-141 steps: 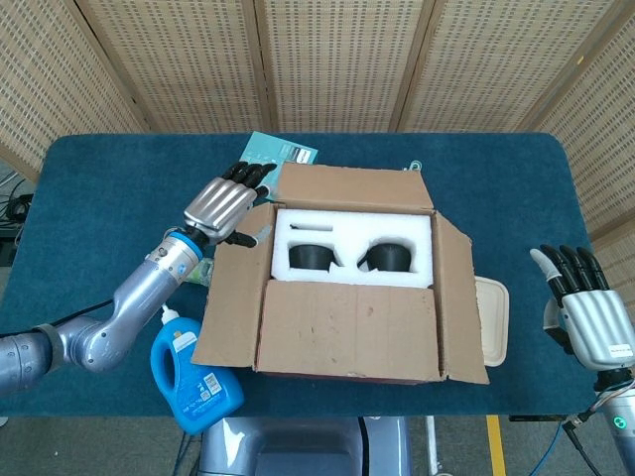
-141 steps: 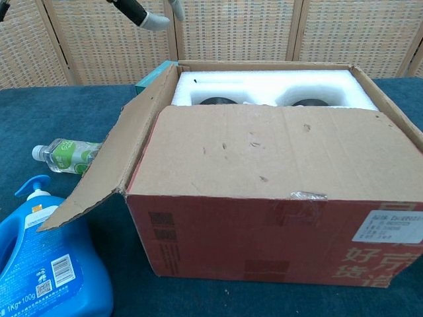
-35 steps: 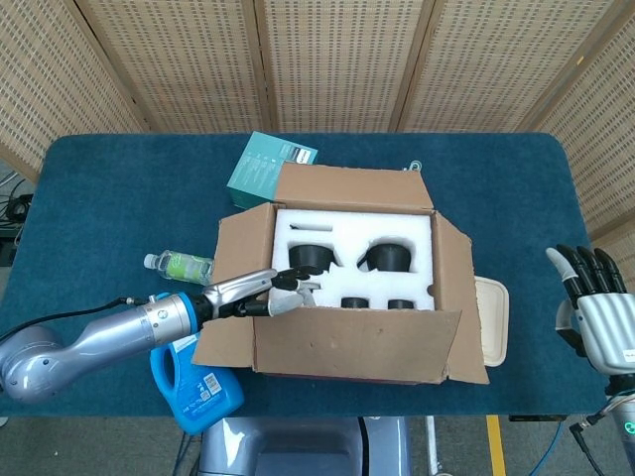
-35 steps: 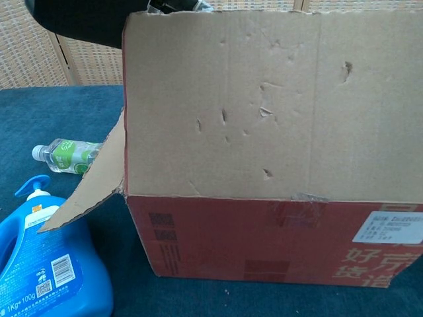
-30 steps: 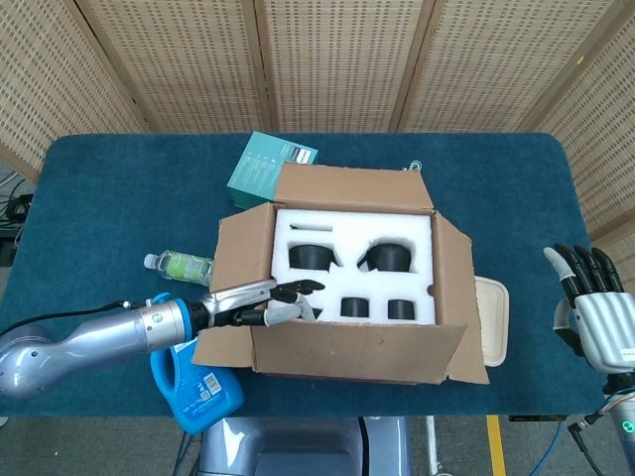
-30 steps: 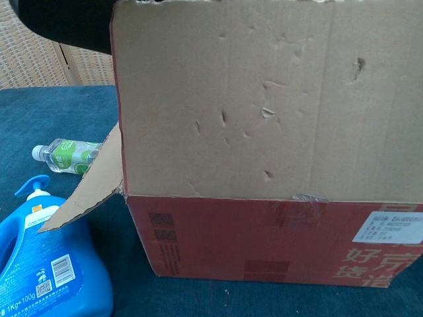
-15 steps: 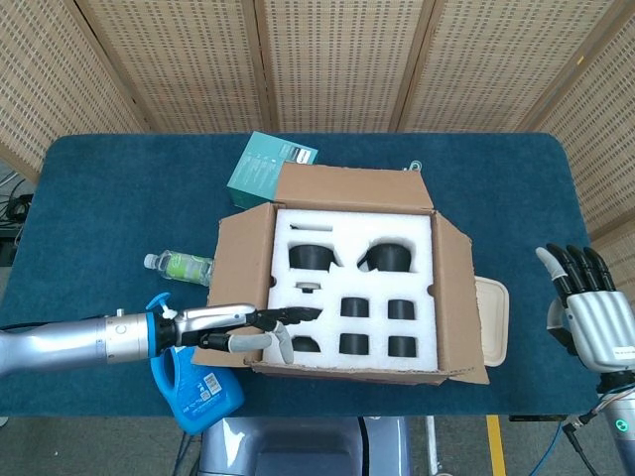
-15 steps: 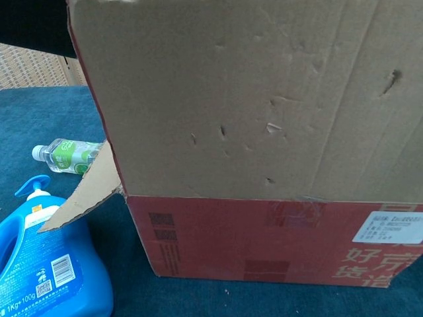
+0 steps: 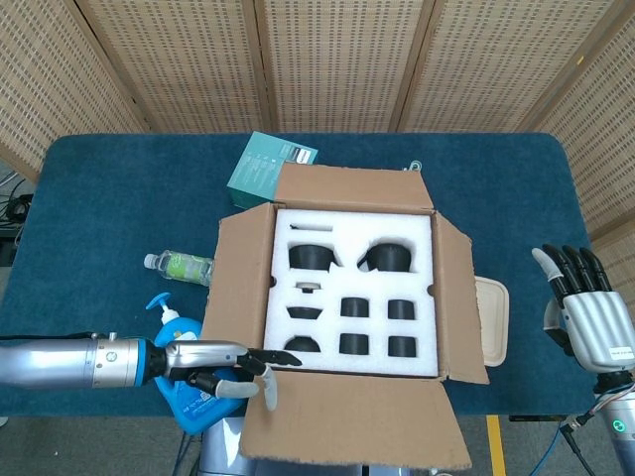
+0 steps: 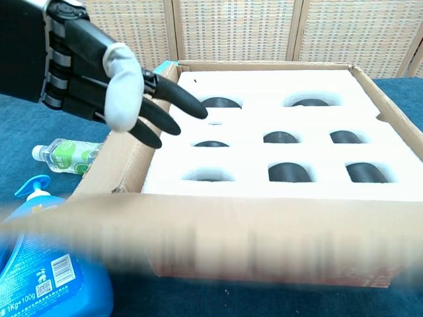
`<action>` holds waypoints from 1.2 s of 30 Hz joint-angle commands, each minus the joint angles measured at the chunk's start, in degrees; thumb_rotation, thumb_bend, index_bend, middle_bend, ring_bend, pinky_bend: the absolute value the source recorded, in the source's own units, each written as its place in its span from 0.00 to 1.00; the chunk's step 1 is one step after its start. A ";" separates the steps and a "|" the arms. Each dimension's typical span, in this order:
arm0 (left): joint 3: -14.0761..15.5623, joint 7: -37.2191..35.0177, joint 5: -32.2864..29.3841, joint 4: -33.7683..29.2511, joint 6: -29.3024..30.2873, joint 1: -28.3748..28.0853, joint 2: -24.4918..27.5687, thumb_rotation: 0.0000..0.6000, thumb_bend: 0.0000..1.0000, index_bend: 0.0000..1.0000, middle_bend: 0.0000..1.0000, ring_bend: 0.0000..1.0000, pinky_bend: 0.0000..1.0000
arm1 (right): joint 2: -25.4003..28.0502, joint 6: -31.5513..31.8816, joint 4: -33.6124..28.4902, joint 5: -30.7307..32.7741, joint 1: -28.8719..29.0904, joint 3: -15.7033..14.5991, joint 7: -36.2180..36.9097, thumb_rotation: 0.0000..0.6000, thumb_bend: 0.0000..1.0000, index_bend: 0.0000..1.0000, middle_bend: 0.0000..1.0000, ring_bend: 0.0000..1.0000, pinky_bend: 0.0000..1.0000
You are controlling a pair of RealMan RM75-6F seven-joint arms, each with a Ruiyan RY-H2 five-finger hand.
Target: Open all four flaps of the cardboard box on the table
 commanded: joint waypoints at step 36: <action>28.08 23.19 49.79 -5.29 80.20 -0.81 -4.79 0.54 0.42 0.26 0.00 0.00 0.00 | -0.40 -1.78 0.45 1.48 0.60 -0.16 -0.16 1.00 0.87 0.01 0.08 0.00 0.00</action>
